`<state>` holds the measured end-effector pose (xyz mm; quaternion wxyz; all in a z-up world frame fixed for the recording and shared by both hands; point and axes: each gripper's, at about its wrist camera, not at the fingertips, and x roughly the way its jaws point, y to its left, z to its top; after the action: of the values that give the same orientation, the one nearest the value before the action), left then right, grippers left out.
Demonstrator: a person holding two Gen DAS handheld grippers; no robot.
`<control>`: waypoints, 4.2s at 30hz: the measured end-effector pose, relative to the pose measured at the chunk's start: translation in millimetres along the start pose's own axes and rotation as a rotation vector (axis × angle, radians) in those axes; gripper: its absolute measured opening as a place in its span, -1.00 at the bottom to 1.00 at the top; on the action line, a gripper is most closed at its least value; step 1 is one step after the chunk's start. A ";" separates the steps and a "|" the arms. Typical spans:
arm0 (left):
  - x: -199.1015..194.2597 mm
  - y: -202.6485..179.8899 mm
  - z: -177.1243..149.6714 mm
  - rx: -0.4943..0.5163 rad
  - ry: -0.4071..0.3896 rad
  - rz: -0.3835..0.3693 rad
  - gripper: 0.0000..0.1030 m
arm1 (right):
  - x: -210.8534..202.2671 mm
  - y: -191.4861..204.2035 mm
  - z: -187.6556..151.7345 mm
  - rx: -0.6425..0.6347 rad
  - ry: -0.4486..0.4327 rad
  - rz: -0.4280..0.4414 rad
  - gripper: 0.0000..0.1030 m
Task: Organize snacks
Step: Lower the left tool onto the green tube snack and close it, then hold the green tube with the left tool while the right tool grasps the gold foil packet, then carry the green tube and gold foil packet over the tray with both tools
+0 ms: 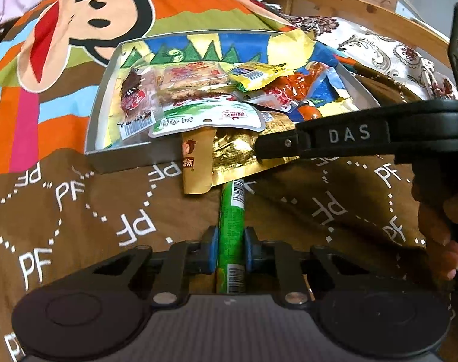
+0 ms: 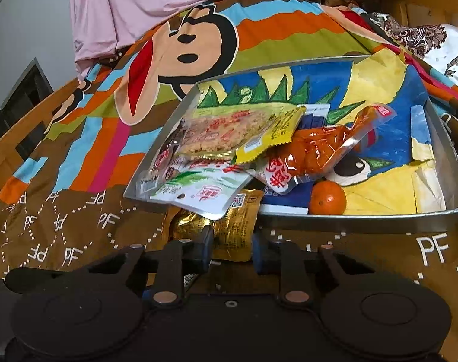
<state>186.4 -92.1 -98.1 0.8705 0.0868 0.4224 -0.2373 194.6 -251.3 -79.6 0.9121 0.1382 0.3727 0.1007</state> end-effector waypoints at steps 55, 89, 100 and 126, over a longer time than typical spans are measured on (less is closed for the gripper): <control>-14.5 20.7 -5.7 -0.154 0.084 0.017 -0.61 | -22.8 16.5 -47.5 -0.523 0.137 -0.094 0.60; -19.4 16.6 -10.6 -0.115 0.090 0.023 -0.63 | -31.5 48.3 -82.6 -0.686 0.086 -0.194 -0.35; -33.1 18.9 -16.4 -0.167 0.098 0.000 -0.63 | -53.1 53.8 -86.2 -0.653 0.024 -0.239 -0.38; -21.8 25.8 -14.5 -0.240 0.143 -0.031 -0.58 | -48.2 48.2 -79.8 -0.612 -0.013 -0.269 -0.37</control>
<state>177.3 -57.1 -91.5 0.8385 -0.0079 0.5100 -0.1917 100.4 -205.6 -87.0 0.9188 -0.1919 0.3341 0.0860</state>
